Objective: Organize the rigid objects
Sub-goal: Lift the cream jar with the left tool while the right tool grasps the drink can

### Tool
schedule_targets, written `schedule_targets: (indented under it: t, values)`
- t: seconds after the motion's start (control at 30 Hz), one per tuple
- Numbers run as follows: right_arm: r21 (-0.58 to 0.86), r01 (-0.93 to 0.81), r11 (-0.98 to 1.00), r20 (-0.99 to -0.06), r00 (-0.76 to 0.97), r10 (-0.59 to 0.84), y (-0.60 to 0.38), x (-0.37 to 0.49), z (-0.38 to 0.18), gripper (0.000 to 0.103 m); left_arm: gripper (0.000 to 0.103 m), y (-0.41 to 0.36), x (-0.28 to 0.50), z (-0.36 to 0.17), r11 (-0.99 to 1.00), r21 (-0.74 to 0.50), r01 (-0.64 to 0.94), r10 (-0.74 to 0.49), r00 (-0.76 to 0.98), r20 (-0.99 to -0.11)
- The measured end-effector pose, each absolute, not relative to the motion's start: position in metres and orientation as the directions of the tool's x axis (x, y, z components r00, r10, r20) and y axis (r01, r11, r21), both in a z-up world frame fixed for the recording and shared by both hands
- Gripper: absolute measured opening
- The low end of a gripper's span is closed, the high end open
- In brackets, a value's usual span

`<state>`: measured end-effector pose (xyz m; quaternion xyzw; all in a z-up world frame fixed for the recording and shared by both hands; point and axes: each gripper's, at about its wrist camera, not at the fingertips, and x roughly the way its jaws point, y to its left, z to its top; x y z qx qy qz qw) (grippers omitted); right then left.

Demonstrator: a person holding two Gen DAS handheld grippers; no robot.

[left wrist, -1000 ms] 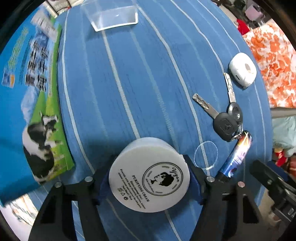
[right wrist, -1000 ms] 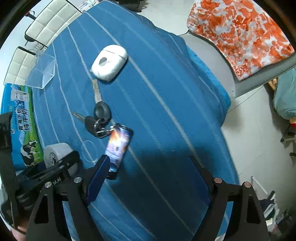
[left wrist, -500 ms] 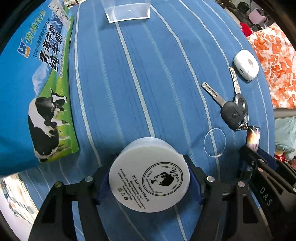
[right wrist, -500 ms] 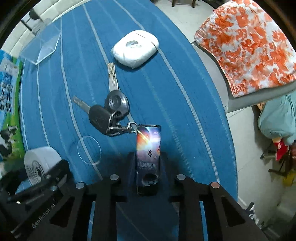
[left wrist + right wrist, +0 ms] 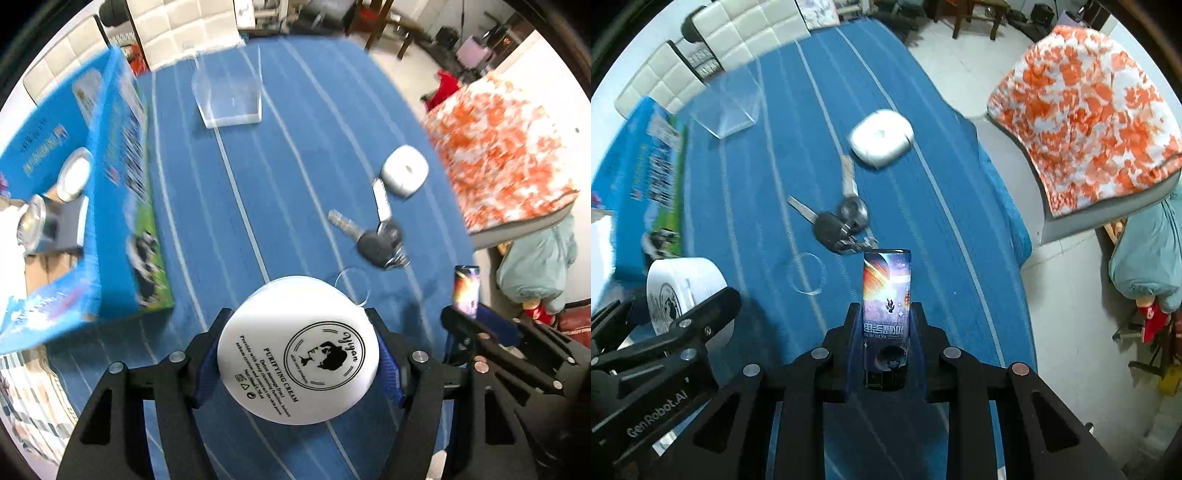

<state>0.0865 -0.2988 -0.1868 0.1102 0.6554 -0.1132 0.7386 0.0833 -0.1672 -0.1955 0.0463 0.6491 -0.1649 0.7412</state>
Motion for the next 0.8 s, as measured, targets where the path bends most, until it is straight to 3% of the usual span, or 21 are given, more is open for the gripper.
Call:
schedule_targets:
  t: [0.37,0.8]
  values:
    - [0.083,0.147,0.986,-0.961,0.275,0.04,-0.203,0.097,-0.103,0.026,0.067,-0.06,0.101,-0.104,0.972,-0.124,0.202,-0.182,0.301,-0.936]
    - [0.15,-0.033,0.988,-0.93,0.335,0.152,-0.068,0.131,-0.065,0.026,0.067,0.059,0.103,-0.063,0.991,-0.114,0.075,-0.134,0.394,-0.909]
